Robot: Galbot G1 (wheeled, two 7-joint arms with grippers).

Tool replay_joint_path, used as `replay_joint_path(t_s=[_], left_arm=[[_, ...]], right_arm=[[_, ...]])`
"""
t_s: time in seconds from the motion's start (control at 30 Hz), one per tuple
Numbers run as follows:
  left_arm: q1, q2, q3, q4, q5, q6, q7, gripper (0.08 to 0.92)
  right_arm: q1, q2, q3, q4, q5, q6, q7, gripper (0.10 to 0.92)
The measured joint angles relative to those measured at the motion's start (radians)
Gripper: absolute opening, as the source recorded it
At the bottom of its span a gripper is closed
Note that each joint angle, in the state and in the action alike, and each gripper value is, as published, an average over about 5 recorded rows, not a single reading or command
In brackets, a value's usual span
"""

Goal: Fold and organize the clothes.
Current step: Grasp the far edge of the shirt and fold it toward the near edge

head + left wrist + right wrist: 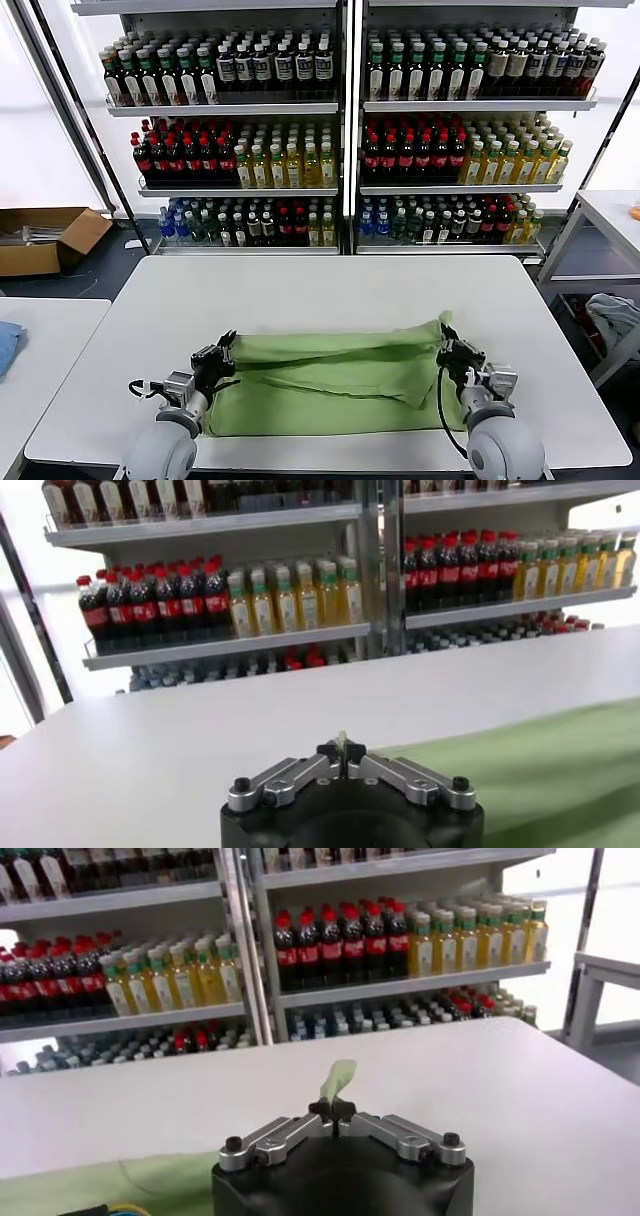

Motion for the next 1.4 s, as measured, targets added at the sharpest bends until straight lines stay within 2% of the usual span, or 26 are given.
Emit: replay_joint_path(t_s=[1.0,1.1,1.4], left_arm=[[0.101,-0.037,-0.015,-0.029,0.151,-0.010,0.029,0.095],[0.108,-0.043,-0.011,-0.033,0.171,-0.010,0.029,0.139],[0.122,-0.066,-0.015,-0.067,0.206,-0.012,0.013,0.398]], right_arm=[[-0.155,0.023,-0.013,-0.005,-0.145,0.044,0.006,0.111],[-0.160,0.024,-0.016,-0.007,-0.167,0.050,0.003,0.160],[-0.178,0.011,-0.003,0.006,-0.213,0.065,0.001,0.416]])
